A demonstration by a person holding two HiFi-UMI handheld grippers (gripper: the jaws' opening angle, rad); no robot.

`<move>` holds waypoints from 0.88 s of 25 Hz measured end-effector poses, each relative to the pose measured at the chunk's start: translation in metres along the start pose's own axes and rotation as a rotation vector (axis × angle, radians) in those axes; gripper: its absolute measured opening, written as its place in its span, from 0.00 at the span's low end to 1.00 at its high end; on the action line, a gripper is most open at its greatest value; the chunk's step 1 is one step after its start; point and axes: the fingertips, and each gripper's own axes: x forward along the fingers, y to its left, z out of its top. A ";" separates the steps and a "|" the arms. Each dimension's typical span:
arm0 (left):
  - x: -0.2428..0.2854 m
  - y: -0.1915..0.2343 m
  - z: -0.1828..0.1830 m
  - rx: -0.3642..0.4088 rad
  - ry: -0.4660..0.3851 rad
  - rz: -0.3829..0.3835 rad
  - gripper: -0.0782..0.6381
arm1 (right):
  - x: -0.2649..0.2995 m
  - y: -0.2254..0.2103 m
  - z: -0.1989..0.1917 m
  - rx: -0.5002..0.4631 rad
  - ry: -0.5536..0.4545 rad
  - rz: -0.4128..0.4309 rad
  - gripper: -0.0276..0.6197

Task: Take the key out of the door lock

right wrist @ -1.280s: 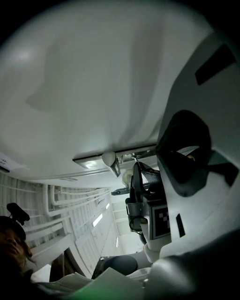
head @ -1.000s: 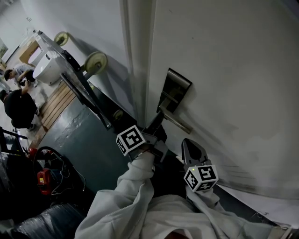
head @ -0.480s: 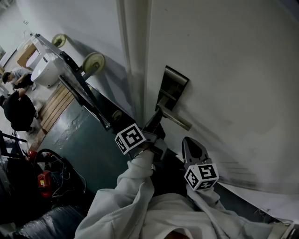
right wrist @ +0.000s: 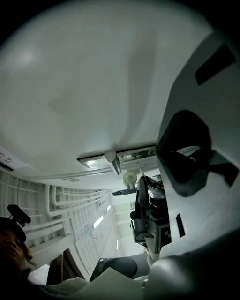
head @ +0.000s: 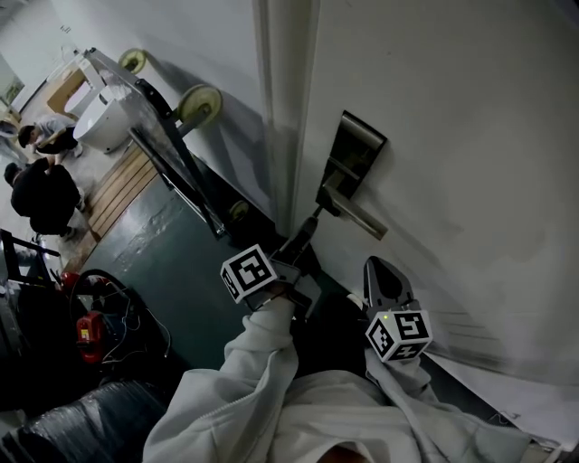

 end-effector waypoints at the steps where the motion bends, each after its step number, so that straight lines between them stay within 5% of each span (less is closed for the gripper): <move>1: -0.002 -0.001 -0.002 -0.002 0.001 -0.003 0.14 | 0.000 0.003 0.000 -0.003 0.000 0.008 0.12; 12: -0.016 -0.006 -0.007 0.006 0.001 -0.011 0.15 | -0.007 0.009 -0.001 0.000 -0.016 0.030 0.12; 22: -0.031 -0.018 0.005 0.161 -0.017 -0.014 0.15 | -0.002 0.014 -0.002 0.000 -0.016 0.075 0.12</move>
